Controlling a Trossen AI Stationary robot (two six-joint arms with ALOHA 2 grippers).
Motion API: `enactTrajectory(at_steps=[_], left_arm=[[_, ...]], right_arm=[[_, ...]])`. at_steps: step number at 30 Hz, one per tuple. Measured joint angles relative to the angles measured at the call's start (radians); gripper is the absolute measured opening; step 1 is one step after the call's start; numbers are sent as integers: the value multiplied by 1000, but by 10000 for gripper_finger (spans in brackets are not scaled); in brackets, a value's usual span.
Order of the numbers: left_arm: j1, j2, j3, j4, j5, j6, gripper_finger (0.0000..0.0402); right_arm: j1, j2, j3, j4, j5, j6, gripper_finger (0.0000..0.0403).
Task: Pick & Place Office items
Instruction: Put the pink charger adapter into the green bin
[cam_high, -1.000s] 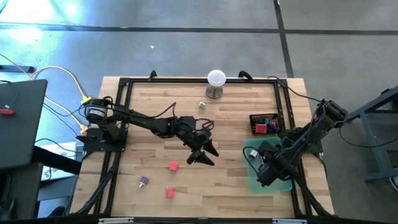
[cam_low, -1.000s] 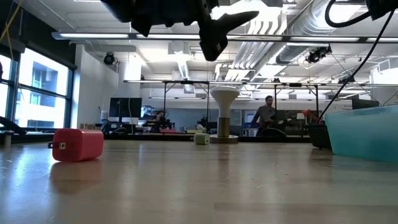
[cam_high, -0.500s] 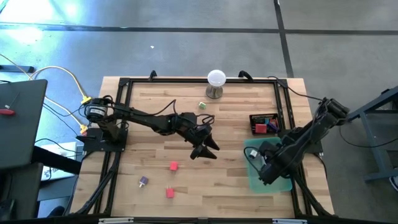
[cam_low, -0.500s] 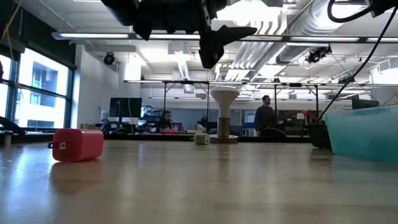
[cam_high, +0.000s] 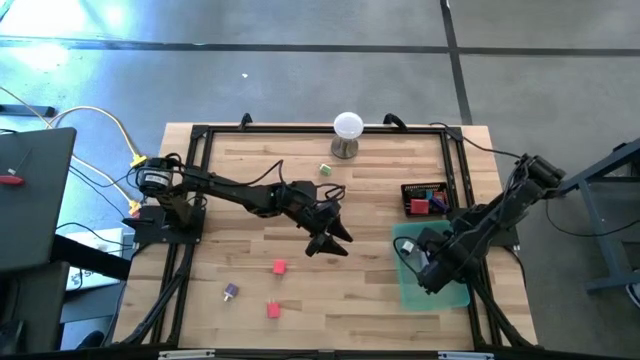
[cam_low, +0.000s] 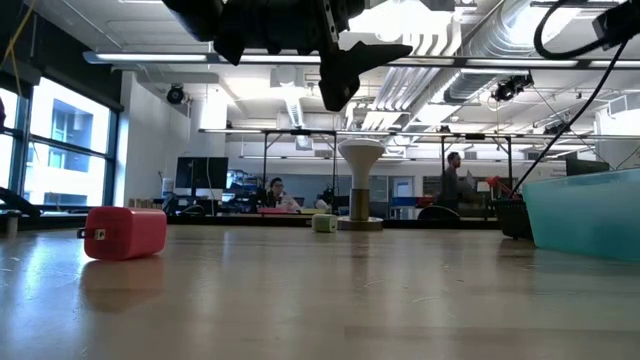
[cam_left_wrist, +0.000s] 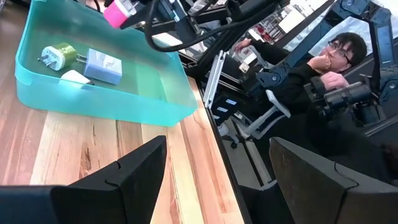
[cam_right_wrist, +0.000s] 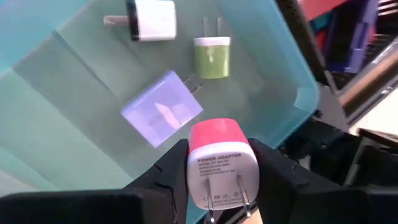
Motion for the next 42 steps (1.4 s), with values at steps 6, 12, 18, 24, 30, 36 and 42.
enactTrajectory(at_steps=[6,12,18,24,30,36,42], left_arm=[[0,0,0,0,0,-1,279],[1,0,0,0,0,-1,279],[6,0,0,-22,0,20,279],[25,0,0,-54,0,22,279],[39,0,0,-63,-1,23,279],[46,0,0,-61,-1,23,279],[46,0,0,-61,-1,23,279]], right_arm=[[-2,-4,-26,62,1,-28,123],[-5,-4,-26,64,9,-45,123],[-6,-4,-26,85,-28,-19,123],[0,-5,-72,95,-44,-26,123],[-3,-72,-185,215,-42,-55,123],[-44,-155,-304,245,-48,-33,123],[-100,-194,-325,265,-45,-43,123]])
